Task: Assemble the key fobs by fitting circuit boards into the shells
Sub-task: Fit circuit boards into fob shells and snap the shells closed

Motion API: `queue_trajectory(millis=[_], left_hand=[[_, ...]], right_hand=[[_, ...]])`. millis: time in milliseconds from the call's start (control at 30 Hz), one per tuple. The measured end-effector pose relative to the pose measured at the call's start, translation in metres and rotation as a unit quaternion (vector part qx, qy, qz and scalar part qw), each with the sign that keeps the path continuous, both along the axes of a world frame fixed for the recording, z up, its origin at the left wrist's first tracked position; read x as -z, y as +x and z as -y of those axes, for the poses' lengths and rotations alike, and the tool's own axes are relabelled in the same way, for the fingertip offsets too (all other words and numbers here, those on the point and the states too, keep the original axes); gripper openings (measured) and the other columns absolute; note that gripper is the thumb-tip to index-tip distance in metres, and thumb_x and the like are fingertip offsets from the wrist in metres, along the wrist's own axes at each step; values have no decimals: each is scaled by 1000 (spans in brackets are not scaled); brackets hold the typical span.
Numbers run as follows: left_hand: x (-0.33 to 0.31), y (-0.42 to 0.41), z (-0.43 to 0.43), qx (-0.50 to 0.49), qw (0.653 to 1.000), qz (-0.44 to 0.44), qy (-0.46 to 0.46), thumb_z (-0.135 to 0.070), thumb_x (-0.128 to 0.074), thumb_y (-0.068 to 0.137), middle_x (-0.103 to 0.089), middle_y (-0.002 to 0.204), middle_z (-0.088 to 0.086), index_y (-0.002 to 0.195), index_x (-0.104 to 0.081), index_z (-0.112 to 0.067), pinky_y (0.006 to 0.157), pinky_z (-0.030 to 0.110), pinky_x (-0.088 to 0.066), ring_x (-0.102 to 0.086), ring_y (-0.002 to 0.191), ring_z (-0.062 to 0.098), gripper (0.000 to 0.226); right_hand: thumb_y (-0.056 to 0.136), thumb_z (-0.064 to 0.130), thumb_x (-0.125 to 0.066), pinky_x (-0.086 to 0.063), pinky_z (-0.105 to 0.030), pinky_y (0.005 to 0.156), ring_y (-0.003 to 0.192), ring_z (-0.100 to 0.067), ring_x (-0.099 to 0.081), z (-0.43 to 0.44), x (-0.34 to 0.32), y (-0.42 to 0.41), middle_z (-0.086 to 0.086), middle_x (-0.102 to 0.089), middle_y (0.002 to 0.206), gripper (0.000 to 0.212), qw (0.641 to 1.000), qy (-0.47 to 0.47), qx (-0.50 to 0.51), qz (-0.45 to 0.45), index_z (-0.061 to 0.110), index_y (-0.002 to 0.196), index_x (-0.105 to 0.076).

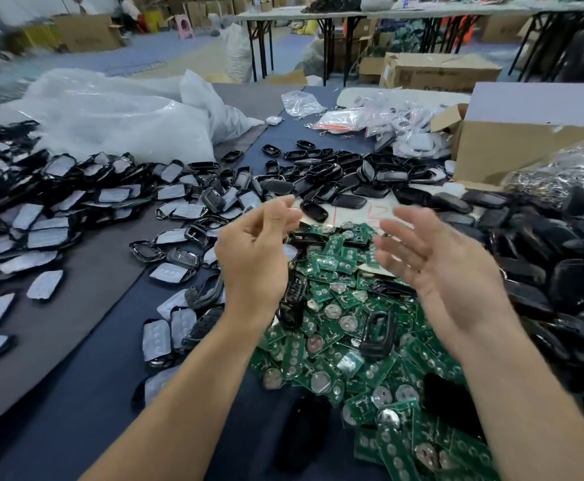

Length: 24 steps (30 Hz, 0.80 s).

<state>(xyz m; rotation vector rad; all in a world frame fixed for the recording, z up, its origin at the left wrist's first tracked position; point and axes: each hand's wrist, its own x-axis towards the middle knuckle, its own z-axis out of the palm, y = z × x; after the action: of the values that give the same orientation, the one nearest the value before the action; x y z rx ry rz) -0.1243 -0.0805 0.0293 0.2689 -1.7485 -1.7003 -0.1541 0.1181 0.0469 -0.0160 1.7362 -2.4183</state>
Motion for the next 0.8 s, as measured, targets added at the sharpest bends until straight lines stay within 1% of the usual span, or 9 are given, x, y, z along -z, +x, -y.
queue_trajectory(millis=[100, 200, 267, 333, 433, 567, 633, 700, 800], left_hand=[[-11, -4, 31, -109, 993, 3, -51, -30, -62, 99, -79, 82, -17, 93, -81, -31, 63, 14, -55, -70, 68, -2, 20], [-20, 2, 64, -183, 969, 89, -138, -32, -61, 92, -73, 67, -24, 81, -77, -43, 65, 23, -56, -67, 61, -6, 22], [-20, 8, 77, -161, 943, 184, -224, -34, -64, 91, -68, 61, -30, 74, -73, -48, 63, 23, -53, -67, 60, -5, 24], [-16, 14, 81, -112, 894, 280, -332, -41, -68, 88, -62, 61, -40, 72, -72, -52, 56, 18, -43, -63, 60, -2, 21], [-8, 21, 76, -21, 834, 359, -419, -55, -73, 82, -65, 68, -35, 71, -71, -54, 55, 16, -34, -56, 69, -8, 11], [6, 22, 63, 40, 801, 371, -469, -64, -73, 80, -68, 84, -20, 96, -75, -51, 60, 25, -36, -61, 83, 7, 21], [9, 21, 63, 50, 806, 364, -464, -61, -77, 80, -67, 86, -22, 106, -75, -48, 65, 27, -38, -60, 86, 8, 30], [9, 20, 67, 78, 830, 357, -422, -54, -83, 78, -67, 85, -23, 105, -78, -44, 65, 24, -42, -60, 82, 1, 30], [10, 20, 71, 113, 858, 348, -361, -36, -89, 77, -70, 82, -23, 98, -81, -40, 62, 10, -42, -63, 75, -5, 23]], right_hand=[[81, 40, -83, -55, -20, 86, 95, 7, -71, 35, 11, 9, 19, -77, 104, 30, 956, 268, -71, -97, 34, 110, -76], [93, 24, -72, -45, -2, 72, 71, 14, -65, 64, 15, 12, 19, -75, 105, 32, 851, 468, -156, -183, 33, 124, -73], [96, 25, -69, -41, -6, 60, 48, 8, -54, 76, 19, 15, 15, -68, 71, 39, 785, 545, -198, -216, 33, 134, -67], [97, 28, -67, -38, -14, 53, 34, 0, -45, 81, 21, 17, 13, -51, 48, 41, 755, 575, -209, -235, 35, 138, -63], [96, 30, -67, -52, -29, 72, 62, -15, -58, 81, 22, 14, 3, -61, 72, 43, 737, 604, -189, -238, 38, 138, -59], [94, 29, -70, -50, -39, 93, 103, -28, -60, 79, 26, 20, -6, -61, 120, 48, 752, 599, -156, -226, 40, 136, -51], [94, 32, -71, -47, -42, 101, 111, -29, -60, 71, 28, 25, -5, -63, 126, 48, 768, 589, -102, -232, 40, 138, -52], [96, 39, -67, -40, -45, 111, 121, -27, -56, 61, 28, 27, -5, -64, 130, 44, 750, 620, -51, -226, 38, 139, -56], [100, 44, -59, -39, -45, 108, 104, -18, -48, 50, 32, 28, 2, -61, 113, 34, 738, 638, -51, -213, 33, 132, -61]])
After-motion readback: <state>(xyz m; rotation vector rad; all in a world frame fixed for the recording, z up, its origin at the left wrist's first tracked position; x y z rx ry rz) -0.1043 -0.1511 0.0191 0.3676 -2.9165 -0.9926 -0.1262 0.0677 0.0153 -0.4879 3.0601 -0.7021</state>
